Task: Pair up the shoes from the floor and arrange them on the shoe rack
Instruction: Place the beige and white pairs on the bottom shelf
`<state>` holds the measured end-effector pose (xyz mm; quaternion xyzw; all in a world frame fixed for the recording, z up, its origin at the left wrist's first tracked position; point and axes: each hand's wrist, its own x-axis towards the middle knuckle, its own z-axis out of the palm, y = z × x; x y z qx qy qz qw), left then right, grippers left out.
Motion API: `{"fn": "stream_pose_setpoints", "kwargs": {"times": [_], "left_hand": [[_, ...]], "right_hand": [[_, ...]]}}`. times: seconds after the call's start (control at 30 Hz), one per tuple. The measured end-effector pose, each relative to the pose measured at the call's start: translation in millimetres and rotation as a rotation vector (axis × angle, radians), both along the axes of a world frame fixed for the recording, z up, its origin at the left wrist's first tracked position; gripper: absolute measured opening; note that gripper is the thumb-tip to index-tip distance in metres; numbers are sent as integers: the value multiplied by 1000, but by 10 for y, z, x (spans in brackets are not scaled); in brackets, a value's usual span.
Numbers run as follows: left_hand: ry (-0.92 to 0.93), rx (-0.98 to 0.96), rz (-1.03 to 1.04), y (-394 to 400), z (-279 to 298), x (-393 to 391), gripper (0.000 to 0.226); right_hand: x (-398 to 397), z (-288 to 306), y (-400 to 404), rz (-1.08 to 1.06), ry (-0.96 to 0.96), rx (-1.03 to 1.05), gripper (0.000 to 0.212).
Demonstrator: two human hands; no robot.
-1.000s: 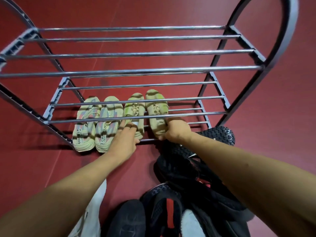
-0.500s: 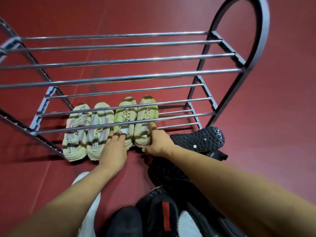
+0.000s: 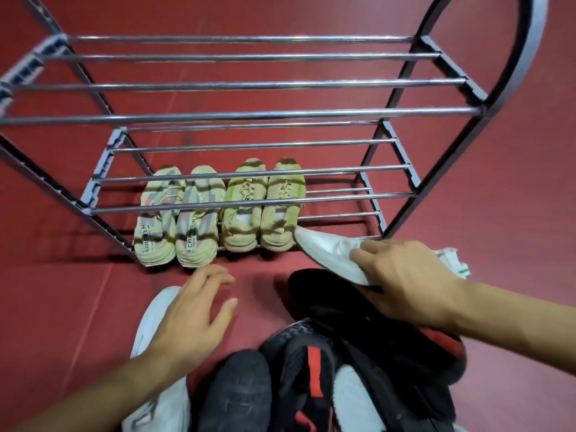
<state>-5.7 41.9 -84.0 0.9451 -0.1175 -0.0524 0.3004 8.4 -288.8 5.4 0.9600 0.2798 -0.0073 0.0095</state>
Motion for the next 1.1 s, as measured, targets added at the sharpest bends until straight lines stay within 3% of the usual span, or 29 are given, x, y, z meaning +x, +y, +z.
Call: {"fn": "stream_pose_setpoints", "kwargs": {"times": [0.1,0.2,0.27,0.37,0.47,0.5,0.57,0.6,0.67,0.73,0.8,0.9,0.97,1.03,1.1], "left_hand": [[302,-266,98,-164,247,-386,21],[1030,-815,296,-475,430,-739,40],[1332,-1120,442,-648,433,-867,43],[1223,-1192,692,-734,250,-917,42],[1123,-1224,809,-649,99,-815,53],[1131,-1185,803,-611,73,-769,61],[1173,-999,681,-568,42,-688,65],[1164,-903,595,-569,49,-658,57],[1049,-764,474,-582,46,-616,34],[893,-675,418,-575,15,-563,27],[716,-559,317,-503,-18,-505,33],[244,-44,148,-120,-103,-447,53],[-25,190,188,243,-133,-408,65],[45,316,395,596,-165,-372,81],[357,318,618,885,-259,-414,105]], "right_hand": [[-521,306,194,88,-66,86,44],[-859,228,574,4,75,107,62],[-967,109,816,-21,251,154,61],[-896,73,829,-20,552,207,59],[-686,175,623,-73,638,455,31],[-616,166,528,-111,543,454,28],[-547,119,380,-156,328,229,53],[-556,102,327,-194,308,130,64],[-663,44,298,-223,386,45,58],[-834,-52,422,-177,471,14,45],[-985,-189,638,-224,629,110,34],[-1074,-523,834,-361,823,199,41],[-1008,-673,808,-488,926,287,34],[-919,-717,719,-632,1090,456,25],[-906,-731,650,-677,1149,492,36]]}}
